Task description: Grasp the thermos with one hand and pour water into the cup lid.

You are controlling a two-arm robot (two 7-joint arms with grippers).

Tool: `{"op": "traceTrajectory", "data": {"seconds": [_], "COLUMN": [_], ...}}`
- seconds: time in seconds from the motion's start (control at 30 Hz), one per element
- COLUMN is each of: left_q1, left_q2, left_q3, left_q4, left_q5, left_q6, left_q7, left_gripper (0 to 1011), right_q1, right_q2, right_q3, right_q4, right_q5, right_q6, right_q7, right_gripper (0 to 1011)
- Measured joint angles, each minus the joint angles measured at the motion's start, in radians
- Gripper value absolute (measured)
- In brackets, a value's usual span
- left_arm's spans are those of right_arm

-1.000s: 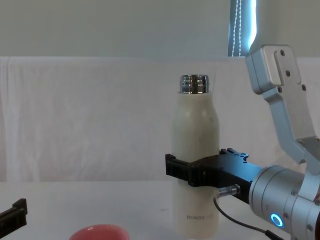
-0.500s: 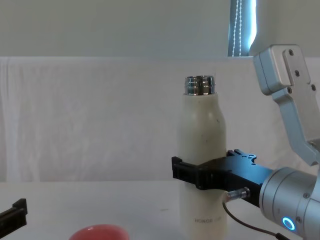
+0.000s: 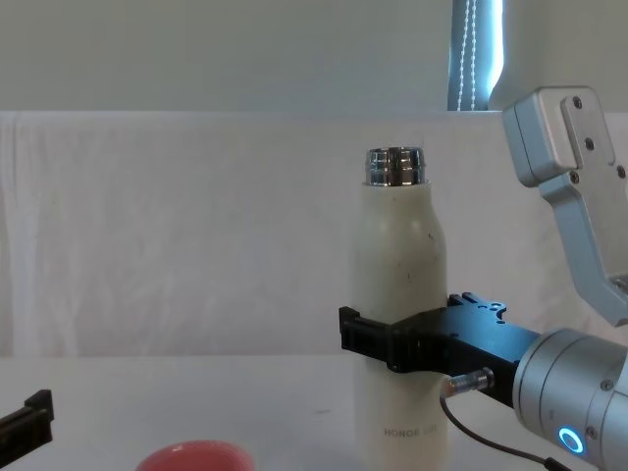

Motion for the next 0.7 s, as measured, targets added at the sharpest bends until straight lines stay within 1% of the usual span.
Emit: {"op": "traceTrajectory", "data": {"seconds": [0.7], "left_q1": [0.0], "left_q2": [0.0], "left_q3": [0.0], "left_q4": [0.0], "left_q5": [0.0], "left_q6": [0.0], "left_q7": [0.0], "left_gripper": [1001], "right_q1": [0.001], "right_q2": [-0.001], "right_q3": [0.0], "right_q4": [0.0], "right_q5": [0.001], "right_q6": [-0.001], "right_q7": [0.0], "right_gripper": [959]}}
